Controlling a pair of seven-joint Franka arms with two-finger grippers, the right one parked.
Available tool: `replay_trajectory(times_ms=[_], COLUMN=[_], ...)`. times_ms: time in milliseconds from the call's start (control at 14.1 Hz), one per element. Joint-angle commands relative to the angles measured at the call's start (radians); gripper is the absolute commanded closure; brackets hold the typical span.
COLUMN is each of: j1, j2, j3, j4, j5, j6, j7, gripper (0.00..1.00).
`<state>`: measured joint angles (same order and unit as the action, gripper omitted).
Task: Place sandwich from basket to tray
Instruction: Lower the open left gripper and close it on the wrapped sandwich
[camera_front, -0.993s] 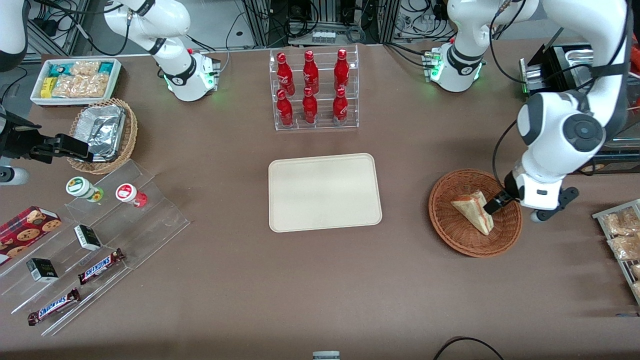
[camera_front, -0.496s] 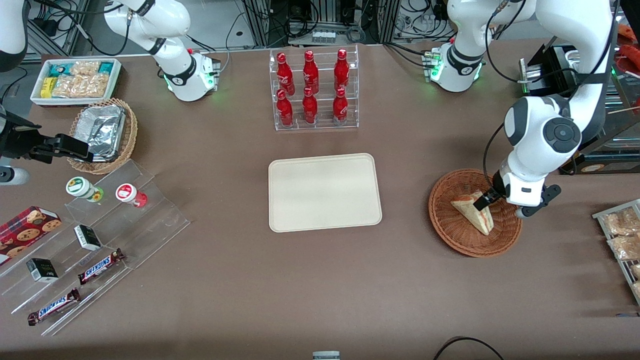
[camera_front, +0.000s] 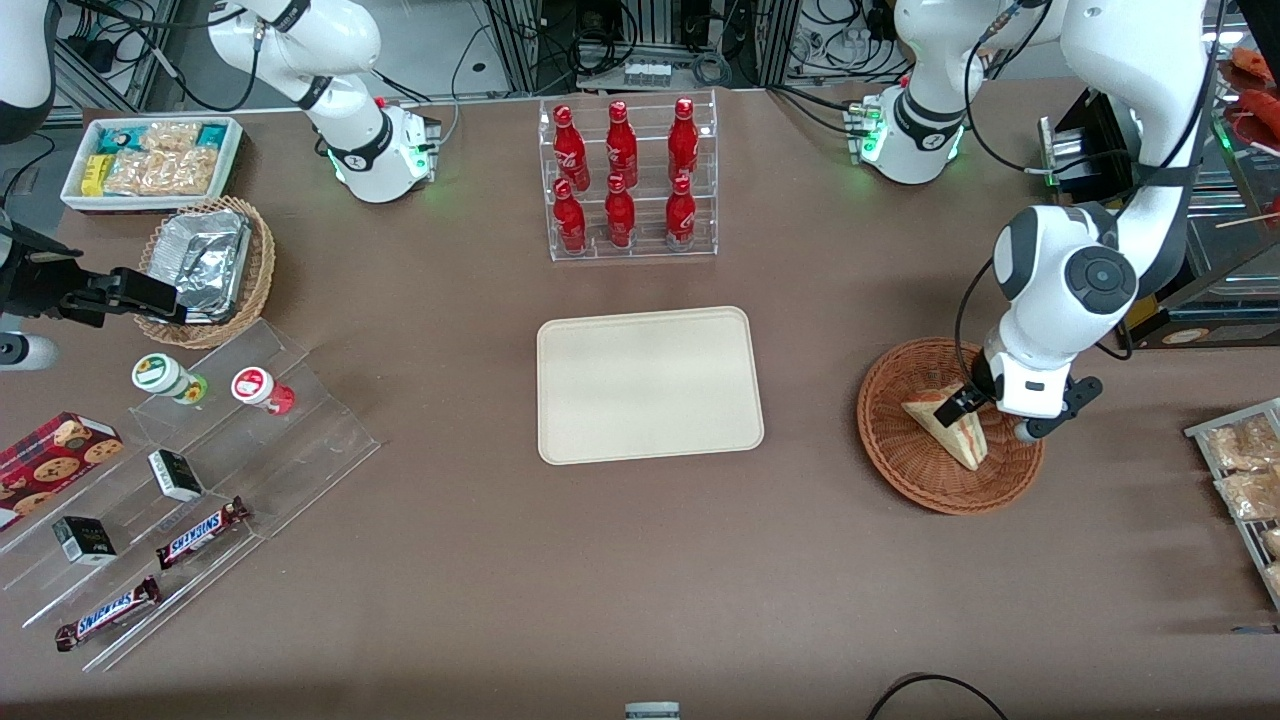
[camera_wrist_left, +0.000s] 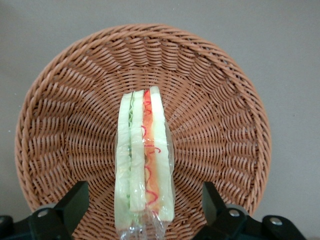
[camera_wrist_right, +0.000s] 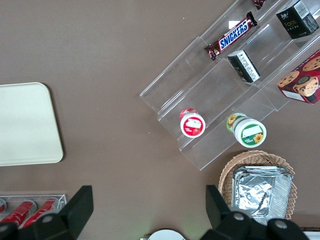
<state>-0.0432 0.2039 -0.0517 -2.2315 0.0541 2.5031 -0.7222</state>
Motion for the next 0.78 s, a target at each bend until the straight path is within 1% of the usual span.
replay_trajectory(times_ms=[0,355,496,638,709], j1=[0.000,-0.001,-0.001,-0.001,-0.001], j2=[0.017,0.057,0.060,0.061,0.061], j3=[-0.004,-0.010,-0.010,-0.010,-0.010], j4=[-0.016,-0.020,-0.049,-0.057,-0.057], j5=[0.000,0.000,0.000,0.000,0.000], j6=[0.045,0.068,0.115,0.128,0.126], j7=[-0.022,-0.026,-0.026,-0.026,-0.026], gripper=[0.00,0.00,0.00,0.00,0.04])
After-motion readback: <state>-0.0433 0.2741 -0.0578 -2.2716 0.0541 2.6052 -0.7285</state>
